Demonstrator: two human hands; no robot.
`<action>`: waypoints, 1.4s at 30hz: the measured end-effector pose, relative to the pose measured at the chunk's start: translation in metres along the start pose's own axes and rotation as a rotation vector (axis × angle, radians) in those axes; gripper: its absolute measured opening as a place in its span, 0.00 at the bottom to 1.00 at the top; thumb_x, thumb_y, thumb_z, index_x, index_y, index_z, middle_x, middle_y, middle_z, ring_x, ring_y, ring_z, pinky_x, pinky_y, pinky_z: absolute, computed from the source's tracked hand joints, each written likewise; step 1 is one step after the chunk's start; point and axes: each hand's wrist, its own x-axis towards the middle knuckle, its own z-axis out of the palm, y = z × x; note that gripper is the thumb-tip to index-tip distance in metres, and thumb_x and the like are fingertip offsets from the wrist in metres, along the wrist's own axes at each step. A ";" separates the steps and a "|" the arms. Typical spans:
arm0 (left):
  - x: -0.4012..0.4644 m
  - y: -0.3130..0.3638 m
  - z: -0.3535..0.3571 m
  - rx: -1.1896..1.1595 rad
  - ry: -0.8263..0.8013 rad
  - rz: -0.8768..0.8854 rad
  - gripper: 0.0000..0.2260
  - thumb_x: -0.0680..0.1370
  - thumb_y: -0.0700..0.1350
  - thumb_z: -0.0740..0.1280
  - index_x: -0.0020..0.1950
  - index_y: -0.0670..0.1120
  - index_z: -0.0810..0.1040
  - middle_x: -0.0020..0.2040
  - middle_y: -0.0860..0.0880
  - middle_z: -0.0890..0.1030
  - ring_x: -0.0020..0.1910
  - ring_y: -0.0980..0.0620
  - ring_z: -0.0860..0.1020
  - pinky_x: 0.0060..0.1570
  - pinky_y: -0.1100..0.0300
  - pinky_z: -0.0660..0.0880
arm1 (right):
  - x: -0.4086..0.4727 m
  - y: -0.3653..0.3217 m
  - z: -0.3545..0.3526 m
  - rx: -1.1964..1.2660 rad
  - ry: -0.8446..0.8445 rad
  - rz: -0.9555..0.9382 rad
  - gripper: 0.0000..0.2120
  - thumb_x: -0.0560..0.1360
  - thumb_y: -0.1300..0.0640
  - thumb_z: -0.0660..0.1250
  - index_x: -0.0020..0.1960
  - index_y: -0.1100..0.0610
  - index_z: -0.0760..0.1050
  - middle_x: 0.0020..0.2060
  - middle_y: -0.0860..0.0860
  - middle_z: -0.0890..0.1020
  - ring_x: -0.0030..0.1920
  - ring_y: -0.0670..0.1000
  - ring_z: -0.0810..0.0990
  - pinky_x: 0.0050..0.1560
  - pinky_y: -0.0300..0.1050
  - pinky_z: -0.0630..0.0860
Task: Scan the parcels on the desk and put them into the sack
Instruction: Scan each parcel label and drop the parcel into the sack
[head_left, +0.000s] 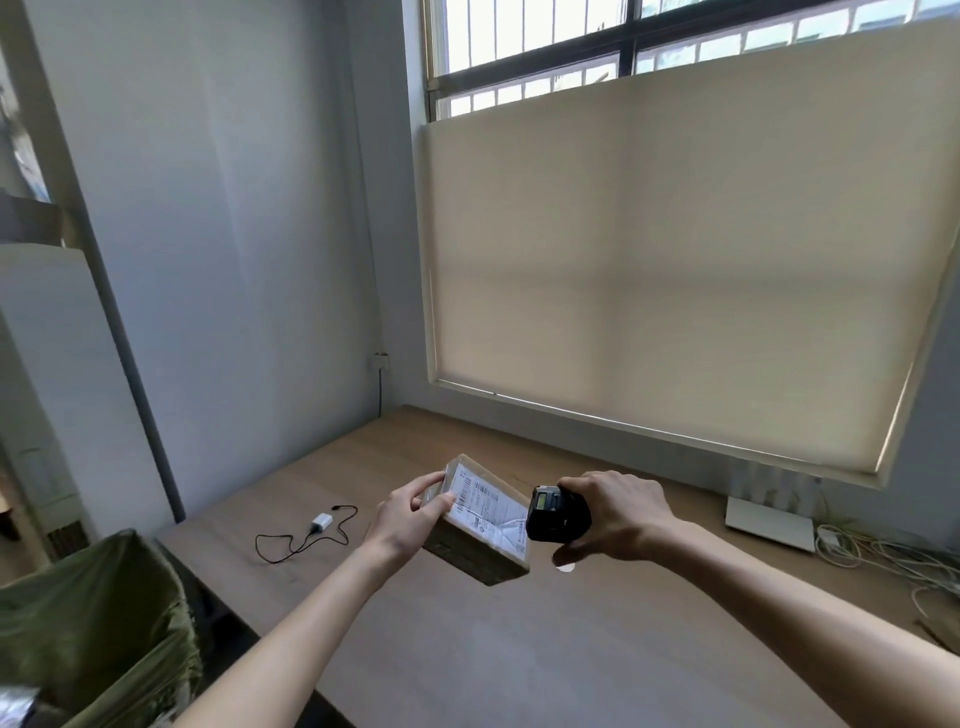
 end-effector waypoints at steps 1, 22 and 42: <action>0.000 -0.001 0.000 -0.004 0.003 0.000 0.23 0.70 0.64 0.67 0.66 0.66 0.77 0.51 0.52 0.84 0.54 0.53 0.81 0.60 0.52 0.77 | 0.000 -0.001 0.000 -0.001 0.002 -0.005 0.30 0.60 0.28 0.77 0.52 0.43 0.72 0.47 0.43 0.79 0.45 0.50 0.73 0.34 0.42 0.59; -0.040 -0.138 -0.137 -0.563 0.264 -0.296 0.32 0.69 0.49 0.76 0.69 0.65 0.67 0.60 0.43 0.80 0.54 0.42 0.81 0.41 0.48 0.83 | 0.104 -0.203 0.085 0.853 -0.308 -0.078 0.30 0.59 0.33 0.83 0.44 0.56 0.81 0.30 0.42 0.79 0.33 0.44 0.76 0.37 0.39 0.70; -0.090 -0.404 -0.448 -0.496 0.521 -0.490 0.36 0.56 0.52 0.86 0.61 0.57 0.78 0.54 0.51 0.83 0.53 0.51 0.82 0.51 0.60 0.79 | 0.231 -0.635 0.173 0.912 -0.508 -0.437 0.36 0.55 0.29 0.81 0.58 0.45 0.83 0.47 0.42 0.87 0.46 0.43 0.86 0.50 0.44 0.84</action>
